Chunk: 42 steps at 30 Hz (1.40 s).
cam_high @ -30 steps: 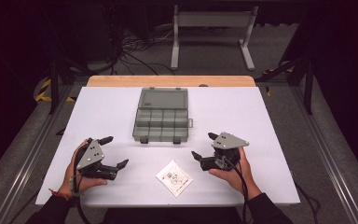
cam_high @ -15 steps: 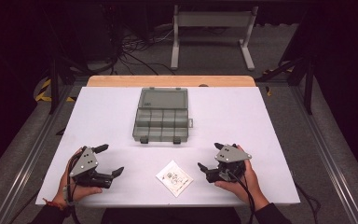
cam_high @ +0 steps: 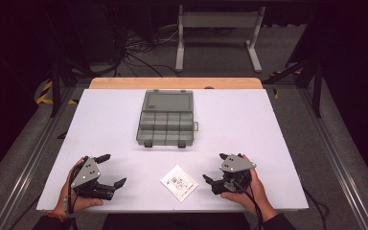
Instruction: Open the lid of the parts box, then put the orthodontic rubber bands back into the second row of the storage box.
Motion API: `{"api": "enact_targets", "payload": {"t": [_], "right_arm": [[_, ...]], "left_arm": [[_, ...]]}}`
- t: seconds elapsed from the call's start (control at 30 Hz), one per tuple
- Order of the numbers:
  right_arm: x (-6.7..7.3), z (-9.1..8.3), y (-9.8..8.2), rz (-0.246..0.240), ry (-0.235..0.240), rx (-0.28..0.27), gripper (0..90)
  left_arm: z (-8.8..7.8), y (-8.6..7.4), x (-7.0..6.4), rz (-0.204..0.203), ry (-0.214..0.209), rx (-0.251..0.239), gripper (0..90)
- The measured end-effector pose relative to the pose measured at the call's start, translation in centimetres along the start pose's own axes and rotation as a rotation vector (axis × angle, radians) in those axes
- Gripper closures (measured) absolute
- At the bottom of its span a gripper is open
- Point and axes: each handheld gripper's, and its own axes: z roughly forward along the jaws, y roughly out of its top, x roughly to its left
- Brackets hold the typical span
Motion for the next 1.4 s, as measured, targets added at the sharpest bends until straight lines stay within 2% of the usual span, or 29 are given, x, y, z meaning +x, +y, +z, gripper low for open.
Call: {"api": "enact_targets", "payload": {"t": [0.07,0.17,0.23,0.4,0.57,0.67,0.83,1.0,1.2,1.3,1.4], "right_arm": [[0.3,-0.3,-0.1,-0.013,-0.005,0.009,11.0],[0.5,-0.6,0.0,-0.002,-0.003,-0.012,10.9],[0.5,-0.7,0.0,0.007,0.011,-0.019,10.9],[0.7,-0.7,0.1,-0.001,0.007,-0.019,12.1],[0.6,-0.8,0.3,0.012,0.019,-0.023,11.5],[0.7,-0.7,0.4,-0.003,0.021,-0.015,11.5],[0.8,-0.4,0.6,0.007,0.043,-0.017,11.5],[1.1,-0.2,0.7,-0.004,0.046,-0.006,11.5],[1.3,-0.1,0.7,0.009,0.057,-0.004,11.5],[1.3,0.0,0.9,0.014,0.053,-0.01,11.5],[1.4,0.2,1.2,0.027,0.07,-0.014,10.4]], "left_arm": [[0.0,0.0,0.1,0.002,-0.002,-0.002,4.6],[0.2,-0.1,0.3,-0.005,-0.01,0.004,4.1],[0.2,-0.1,0.3,0.01,-0.01,0.009,4.1],[0.4,-0.1,0.5,0.009,-0.018,0.012,3.4],[0.4,-0.3,0.6,0.002,-0.027,0.012,3.6],[0.4,-0.4,0.6,0.005,-0.033,0.019,3.4],[0.2,-0.4,0.5,0.003,-0.031,0.016,3.5],[0.4,-0.3,0.4,0.009,-0.034,0.019,3.5],[0.7,-0.2,0.8,0.012,-0.035,0.019,3.5],[0.6,-0.4,0.9,0.005,-0.032,0.025,3.4],[0.3,-0.4,0.8,0.001,-0.025,0.016,3.5]]}}
